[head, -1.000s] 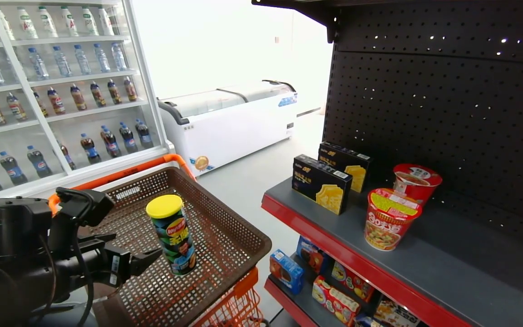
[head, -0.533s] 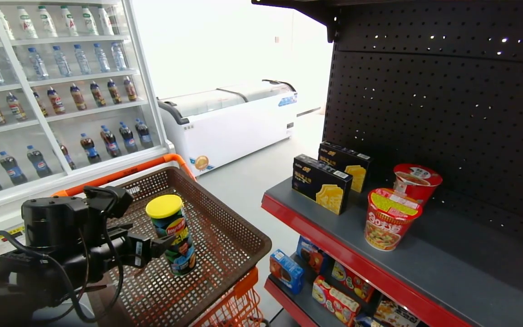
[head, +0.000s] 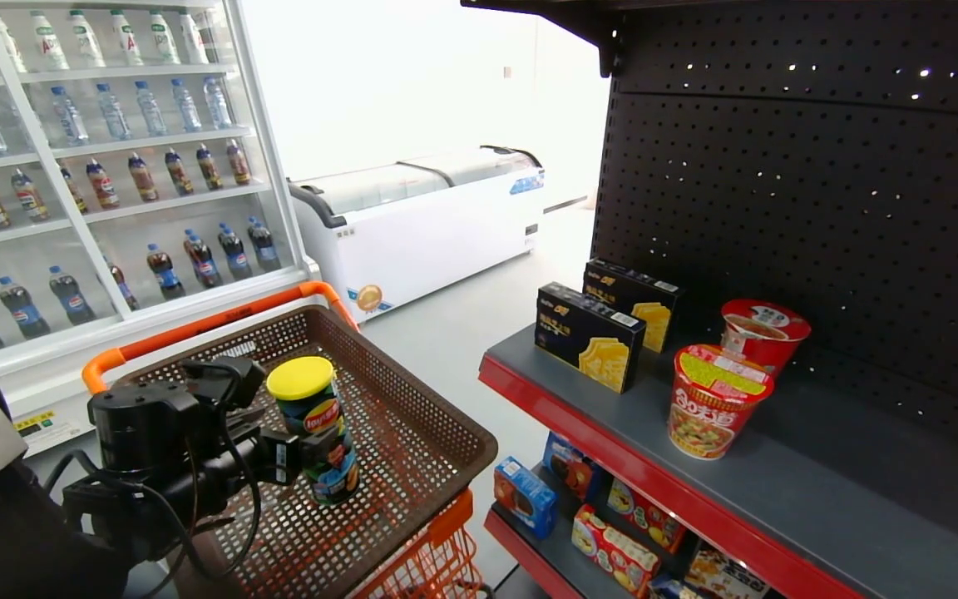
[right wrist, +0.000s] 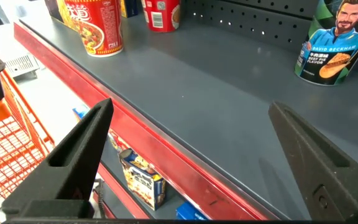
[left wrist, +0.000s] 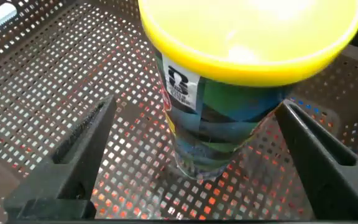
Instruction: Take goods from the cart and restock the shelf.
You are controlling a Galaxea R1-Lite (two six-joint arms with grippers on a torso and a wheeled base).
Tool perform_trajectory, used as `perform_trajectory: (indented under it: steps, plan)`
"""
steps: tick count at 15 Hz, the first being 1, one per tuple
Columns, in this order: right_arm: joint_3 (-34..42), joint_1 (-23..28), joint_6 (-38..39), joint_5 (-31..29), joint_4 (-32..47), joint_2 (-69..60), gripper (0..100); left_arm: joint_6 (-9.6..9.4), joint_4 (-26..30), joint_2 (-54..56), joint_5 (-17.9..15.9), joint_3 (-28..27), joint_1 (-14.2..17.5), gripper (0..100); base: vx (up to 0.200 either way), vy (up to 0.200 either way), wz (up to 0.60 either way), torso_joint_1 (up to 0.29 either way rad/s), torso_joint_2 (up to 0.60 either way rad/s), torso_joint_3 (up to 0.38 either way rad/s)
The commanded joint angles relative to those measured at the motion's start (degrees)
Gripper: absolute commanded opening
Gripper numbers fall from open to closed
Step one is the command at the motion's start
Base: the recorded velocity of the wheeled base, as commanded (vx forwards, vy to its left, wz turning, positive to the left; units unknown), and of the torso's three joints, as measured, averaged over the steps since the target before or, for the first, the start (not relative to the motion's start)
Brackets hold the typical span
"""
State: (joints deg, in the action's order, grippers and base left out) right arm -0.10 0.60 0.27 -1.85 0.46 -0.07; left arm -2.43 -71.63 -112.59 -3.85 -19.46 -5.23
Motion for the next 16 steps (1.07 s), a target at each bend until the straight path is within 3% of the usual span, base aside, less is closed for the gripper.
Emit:
perform_trajectory:
  steps: [1,7,14,16]
  plan:
    - [0.01,0.02,0.0,0.01,-0.02,0.07,100,0.32,-2.9,-3.51,-0.01,0.21,-0.04,100,0.0,0.0,0.0,0.0,0.0,0.0]
    - [0.01,0.02,0.0,0.01,-0.02,0.07,100,0.49,-5.98,-7.11,-0.1,-0.23,-1.27,100,0.0,0.0,0.0,0.0,0.0,0.0]
    - [0.01,0.02,0.0,0.01,-0.02,0.07,100,0.32,-6.85,-9.66,-0.1,-5.15,-1.63,100,0.0,0.0,0.0,0.0,0.0,0.0]
    - [0.01,0.02,0.0,0.01,-0.02,0.07,100,0.49,-10.02,-11.07,-0.1,-4.71,-2.77,100,0.0,0.0,0.0,0.0,0.0,0.0]
